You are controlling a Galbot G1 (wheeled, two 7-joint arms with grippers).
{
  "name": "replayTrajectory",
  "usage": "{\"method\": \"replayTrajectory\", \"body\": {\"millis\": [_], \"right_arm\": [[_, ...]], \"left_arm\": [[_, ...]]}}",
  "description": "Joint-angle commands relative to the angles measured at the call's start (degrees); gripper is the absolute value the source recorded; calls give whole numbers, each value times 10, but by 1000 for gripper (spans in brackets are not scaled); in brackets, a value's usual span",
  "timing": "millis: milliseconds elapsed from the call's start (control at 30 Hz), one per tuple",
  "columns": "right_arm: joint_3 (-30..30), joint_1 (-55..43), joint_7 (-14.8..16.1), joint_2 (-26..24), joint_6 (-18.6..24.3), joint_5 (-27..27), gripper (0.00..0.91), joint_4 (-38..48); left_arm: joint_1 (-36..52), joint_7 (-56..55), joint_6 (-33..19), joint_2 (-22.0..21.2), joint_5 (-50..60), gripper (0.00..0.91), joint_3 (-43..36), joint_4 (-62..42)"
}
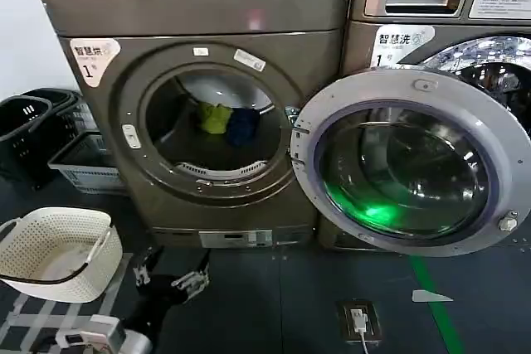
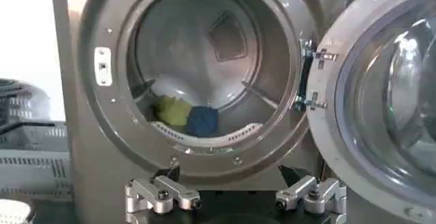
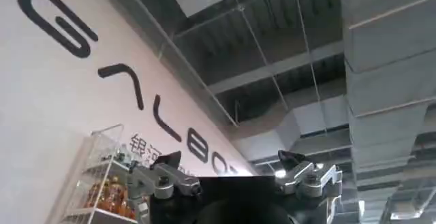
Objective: Grasp the clothes from the dryer.
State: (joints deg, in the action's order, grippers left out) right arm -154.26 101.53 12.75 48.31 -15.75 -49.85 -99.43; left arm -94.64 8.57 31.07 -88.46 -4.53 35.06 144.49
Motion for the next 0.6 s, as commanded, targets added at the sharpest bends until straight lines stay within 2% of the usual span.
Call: {"method": "replayTrajectory", "body": {"millis": [33, 600], "right_arm": [[0, 0, -5, 0, 1, -4, 907, 0], [-10, 4, -9, -1, -10, -18, 907, -2]], "left_arm": [[0, 0, -2, 0, 0, 907, 0, 1], [6, 14, -2, 5, -5, 907, -7, -8]]}}
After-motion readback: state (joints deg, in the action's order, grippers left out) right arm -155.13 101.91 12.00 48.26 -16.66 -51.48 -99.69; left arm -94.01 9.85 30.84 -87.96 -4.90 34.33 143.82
